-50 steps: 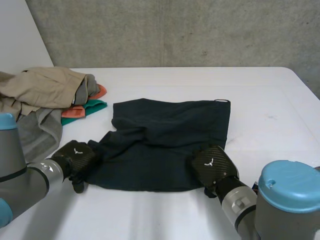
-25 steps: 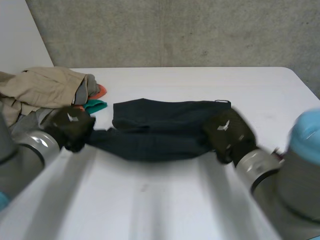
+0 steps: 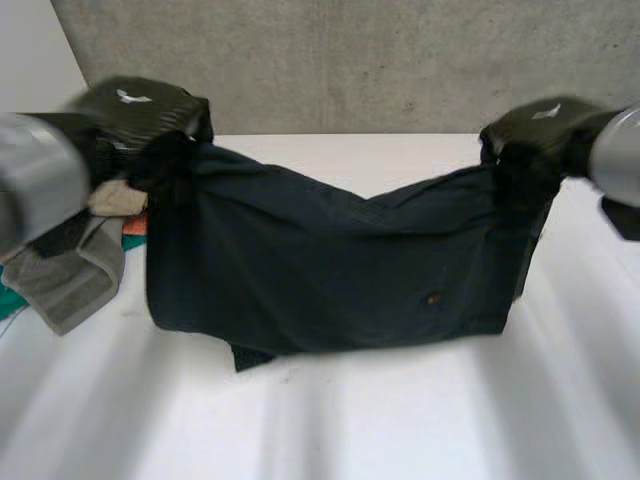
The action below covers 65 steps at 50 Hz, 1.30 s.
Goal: Fold the laundry.
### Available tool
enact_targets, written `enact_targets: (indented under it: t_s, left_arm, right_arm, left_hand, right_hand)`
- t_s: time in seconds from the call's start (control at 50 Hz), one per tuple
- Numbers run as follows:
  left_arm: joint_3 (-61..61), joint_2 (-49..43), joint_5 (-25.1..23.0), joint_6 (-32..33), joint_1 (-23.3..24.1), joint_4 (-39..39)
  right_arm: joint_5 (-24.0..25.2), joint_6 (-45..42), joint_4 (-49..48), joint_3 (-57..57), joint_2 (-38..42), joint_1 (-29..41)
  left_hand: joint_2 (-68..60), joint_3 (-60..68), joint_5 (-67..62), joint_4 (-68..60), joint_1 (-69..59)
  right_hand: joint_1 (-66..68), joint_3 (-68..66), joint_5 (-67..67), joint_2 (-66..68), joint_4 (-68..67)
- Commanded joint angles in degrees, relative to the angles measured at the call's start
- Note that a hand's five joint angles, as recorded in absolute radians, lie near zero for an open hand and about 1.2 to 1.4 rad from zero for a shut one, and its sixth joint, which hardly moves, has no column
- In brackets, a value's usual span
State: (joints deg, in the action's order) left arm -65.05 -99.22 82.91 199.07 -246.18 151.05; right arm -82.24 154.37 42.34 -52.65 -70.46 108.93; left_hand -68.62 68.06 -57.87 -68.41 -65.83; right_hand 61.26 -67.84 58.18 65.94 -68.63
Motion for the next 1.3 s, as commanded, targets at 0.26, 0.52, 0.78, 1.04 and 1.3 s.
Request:
enact_targets:
  t_s: [0.26, 0.52, 0.78, 1.04, 1.3]
  left_arm:
    - [32.45, -15.22, 6.03, -7.64, -0.44, 28.77]
    - [4.52, -9.23, 7.00, -5.80, 2.46, 24.47]
    - [-14.92, -21.80, 9.19, -5.62, 4.83, 23.08]
    - [-30.13, -4.94, 3.75, -5.89, 8.17, 7.26]
    - [-27.69, -1.85, 3.04, 0.96, 7.03, 0.83]
  right_arm:
    - [-12.16, 1.11, -62.90, 6.94, 5.95, 2.61]
    - [-2.84, 2.96, -46.48, 4.06, 10.60, 1.38]
    - [2.97, -9.06, -43.84, -21.59, 16.49, -0.64]
    - [3.76, -22.52, -18.72, -37.87, -2.39, -3.45]
    - [7.27, -26.23, -13.42, -44.38, -8.29, -6.44]
  left_hand:
    - [-11.38, 11.94, -12.13, -11.59, -14.17]
    - [-11.38, 11.94, -12.13, -11.59, -14.17]
    - [-11.38, 11.94, -12.13, -11.59, -14.17]
    - [-11.38, 11.94, -12.13, -11.59, -14.17]
    - [-11.38, 11.94, -12.13, -11.59, -14.17]
  right_hand:
    - [18.74, -12.16, 11.82, 14.06, -11.37]
    - [18.74, -12.16, 11.82, 14.06, -11.37]
    - [18.74, -12.16, 11.82, 14.06, -11.37]
    - [18.74, -12.16, 11.82, 14.06, -11.37]
    - [18.74, -12.16, 11.82, 14.06, -11.37]
